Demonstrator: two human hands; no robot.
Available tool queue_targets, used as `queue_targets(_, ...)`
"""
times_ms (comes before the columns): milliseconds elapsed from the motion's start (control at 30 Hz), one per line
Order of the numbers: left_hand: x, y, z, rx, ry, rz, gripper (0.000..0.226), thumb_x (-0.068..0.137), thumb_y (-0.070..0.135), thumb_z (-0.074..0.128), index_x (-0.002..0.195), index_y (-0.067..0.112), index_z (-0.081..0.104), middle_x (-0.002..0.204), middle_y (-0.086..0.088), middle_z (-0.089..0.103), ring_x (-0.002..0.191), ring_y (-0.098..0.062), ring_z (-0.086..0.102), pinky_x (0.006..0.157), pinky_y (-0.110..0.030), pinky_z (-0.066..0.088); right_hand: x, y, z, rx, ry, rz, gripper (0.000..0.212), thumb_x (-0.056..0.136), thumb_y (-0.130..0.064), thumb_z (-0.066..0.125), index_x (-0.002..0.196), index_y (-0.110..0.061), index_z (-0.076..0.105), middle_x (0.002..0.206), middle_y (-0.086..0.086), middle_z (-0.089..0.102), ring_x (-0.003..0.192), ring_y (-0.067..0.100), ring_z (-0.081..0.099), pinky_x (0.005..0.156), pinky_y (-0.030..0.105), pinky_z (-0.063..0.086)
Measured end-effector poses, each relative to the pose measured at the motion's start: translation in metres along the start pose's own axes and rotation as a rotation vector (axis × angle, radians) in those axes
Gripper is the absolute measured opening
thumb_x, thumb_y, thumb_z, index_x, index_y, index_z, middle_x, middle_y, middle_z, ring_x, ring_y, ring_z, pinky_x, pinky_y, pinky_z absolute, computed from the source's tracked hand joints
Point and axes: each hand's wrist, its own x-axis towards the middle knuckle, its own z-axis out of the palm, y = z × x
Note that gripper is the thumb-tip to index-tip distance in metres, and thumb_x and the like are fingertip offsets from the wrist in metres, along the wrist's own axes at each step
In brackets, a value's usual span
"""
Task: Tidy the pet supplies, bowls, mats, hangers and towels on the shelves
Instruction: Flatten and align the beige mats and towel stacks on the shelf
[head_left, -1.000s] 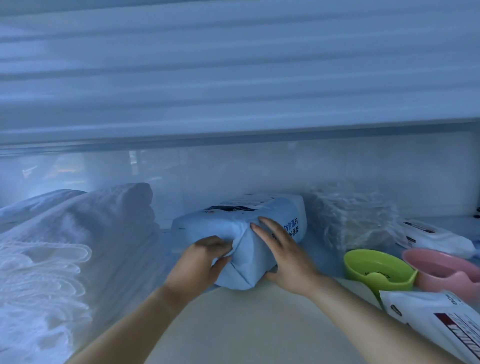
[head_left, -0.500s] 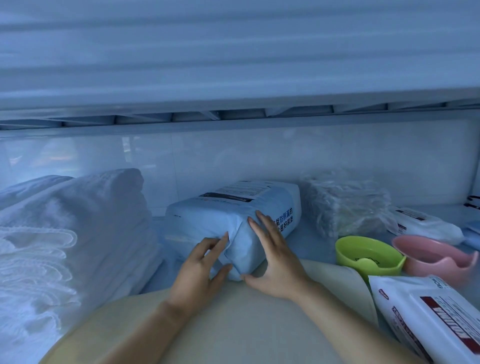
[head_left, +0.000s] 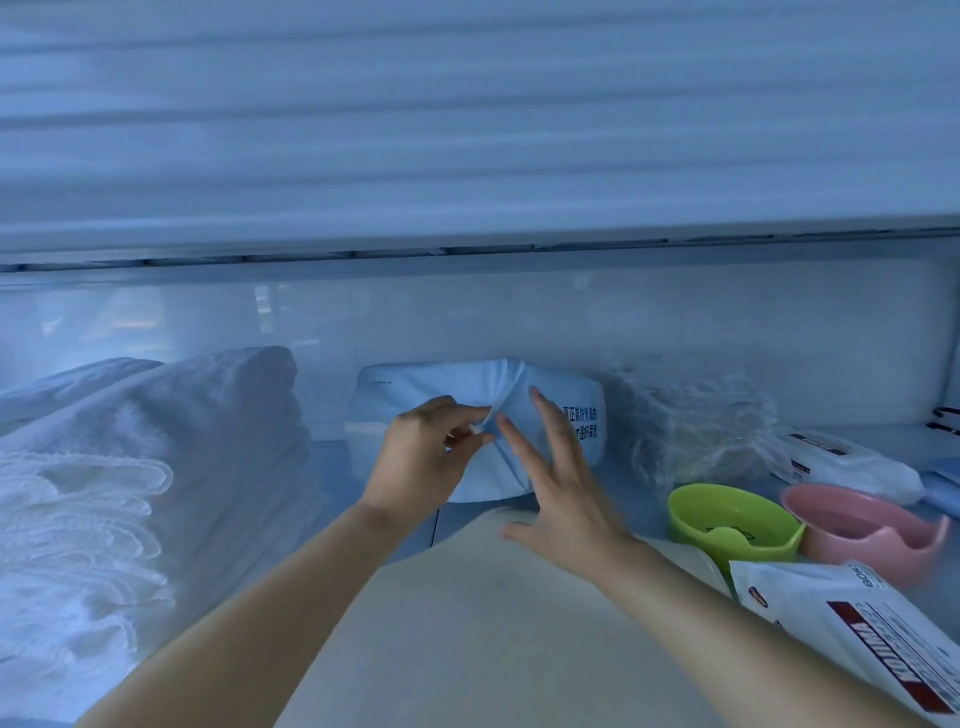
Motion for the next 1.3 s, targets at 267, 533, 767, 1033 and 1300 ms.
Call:
queue_targets(267, -0.015, -0.007, -0.006, 0.168, -0.157, 0.106, 0.050, 0.078, 0.038, 0.072, 0.125, 0.028, 0.058, 0.118, 0.007, 0.056, 0.107, -0.012, 0.053, 0.081, -0.023, 0.046, 0.005, 0.027, -0.010, -0.005, 0.104, 0.028, 0.094, 0.078, -0.018, 0.072, 0.145, -0.038, 0.009, 0.154, -0.014, -0.011, 0.144, 0.023, 0.011, 0.085, 0.036, 0.053)
queue_targets(533, -0.048, -0.053, -0.019, 0.583, -0.376, 0.077, 0.100, 0.063, 0.034, 0.084, 0.145, 0.034, 0.026, 0.155, 0.001, 0.018, 0.143, -0.025, 0.017, 0.107, -0.046, 0.035, 0.009, 0.034, -0.007, 0.052, 0.158, 0.027, 0.083, 0.079, -0.026, 0.072, 0.146, -0.030, 0.023, 0.154, -0.011, -0.002, 0.143, 0.024, 0.016, 0.101, 0.040, 0.043)
queue_targets(767, -0.022, -0.047, -0.024, 0.517, -0.206, 0.211, 0.068, 0.072, -0.004, 0.073, 0.130, 0.025, 0.054, 0.142, -0.005, 0.045, 0.127, -0.031, 0.047, 0.066, -0.039, 0.058, 0.014, 0.035, -0.016, 0.061, 0.238, 0.083, 0.075, 0.075, -0.026, 0.076, 0.140, -0.020, 0.038, 0.155, -0.001, 0.014, 0.140, 0.025, 0.023, 0.104, 0.034, 0.034)
queue_targets(1033, 0.036, -0.026, -0.028, 0.357, 0.147, 0.152, 0.041, 0.083, -0.002, 0.061, 0.115, 0.024, 0.064, 0.126, -0.002, 0.056, 0.112, -0.023, 0.050, 0.070, -0.031, 0.050, 0.037, 0.038, -0.050, 0.094, 0.360, 0.107, 0.054, 0.074, -0.018, 0.078, 0.121, -0.005, 0.053, 0.139, 0.012, 0.042, 0.122, 0.030, 0.048, 0.095, 0.043, 0.046)
queue_targets(1300, 0.008, -0.051, -0.005, 0.473, -0.068, 0.198, 0.057, 0.082, 0.034, 0.067, 0.134, 0.019, 0.049, 0.139, -0.010, 0.047, 0.128, -0.034, 0.044, 0.097, -0.047, 0.046, 0.034, 0.042, -0.048, 0.108, 0.376, 0.135, 0.056, 0.080, -0.017, 0.072, 0.130, -0.007, 0.049, 0.143, 0.009, 0.038, 0.128, 0.025, 0.044, 0.100, 0.041, 0.044)
